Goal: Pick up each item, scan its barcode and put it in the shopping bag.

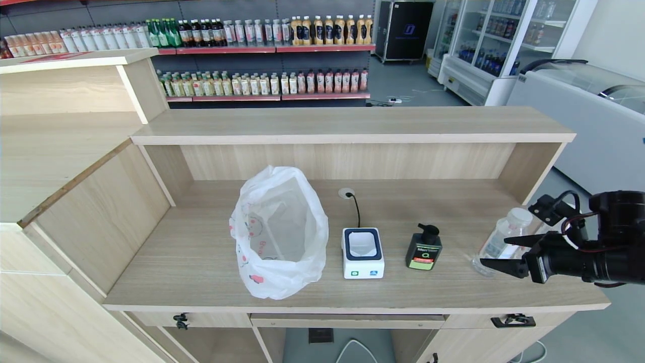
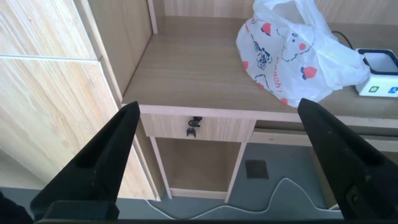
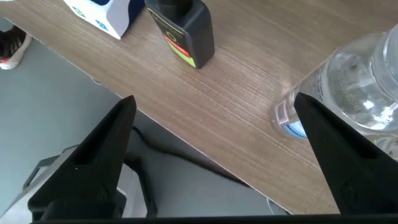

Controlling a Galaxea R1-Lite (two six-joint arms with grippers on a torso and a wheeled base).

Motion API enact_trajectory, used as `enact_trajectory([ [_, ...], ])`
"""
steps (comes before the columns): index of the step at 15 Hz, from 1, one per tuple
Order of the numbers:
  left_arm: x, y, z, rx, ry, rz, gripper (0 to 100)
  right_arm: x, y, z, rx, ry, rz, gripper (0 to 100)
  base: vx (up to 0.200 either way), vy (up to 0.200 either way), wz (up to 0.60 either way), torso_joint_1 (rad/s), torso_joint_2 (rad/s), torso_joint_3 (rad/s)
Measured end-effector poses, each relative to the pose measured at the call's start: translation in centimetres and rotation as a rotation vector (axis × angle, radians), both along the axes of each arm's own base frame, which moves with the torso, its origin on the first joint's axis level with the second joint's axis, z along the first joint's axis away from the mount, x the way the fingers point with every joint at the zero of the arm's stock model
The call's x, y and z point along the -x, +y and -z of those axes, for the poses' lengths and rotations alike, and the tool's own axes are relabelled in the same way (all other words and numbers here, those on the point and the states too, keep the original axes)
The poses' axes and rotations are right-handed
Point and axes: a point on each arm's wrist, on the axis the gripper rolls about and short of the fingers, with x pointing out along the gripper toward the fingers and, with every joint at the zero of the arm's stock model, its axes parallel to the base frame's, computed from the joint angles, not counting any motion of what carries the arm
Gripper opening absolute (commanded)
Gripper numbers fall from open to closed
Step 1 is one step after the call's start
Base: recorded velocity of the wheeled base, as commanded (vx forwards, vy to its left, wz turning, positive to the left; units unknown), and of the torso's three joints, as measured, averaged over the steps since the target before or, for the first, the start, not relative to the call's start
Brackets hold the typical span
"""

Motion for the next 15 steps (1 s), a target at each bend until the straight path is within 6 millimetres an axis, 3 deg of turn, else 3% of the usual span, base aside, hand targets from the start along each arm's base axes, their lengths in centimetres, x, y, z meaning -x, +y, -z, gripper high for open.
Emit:
enact_trajectory([
  [9,0.0,0.0,0.0,0.000,0.000,0.000,100,-3.2,0.1,2.8,-0.050,0.000,-0.116,100,0.000,0.000,0.00,0.000,0.00,0.000],
  [15,0.0,0.0,0.0,0.000,0.000,0.000,100,-4.0,2.6,3.6,-0.069,0.007,-0.207,100,0.000,0.000,0.00,0.000,0.00,0.000],
])
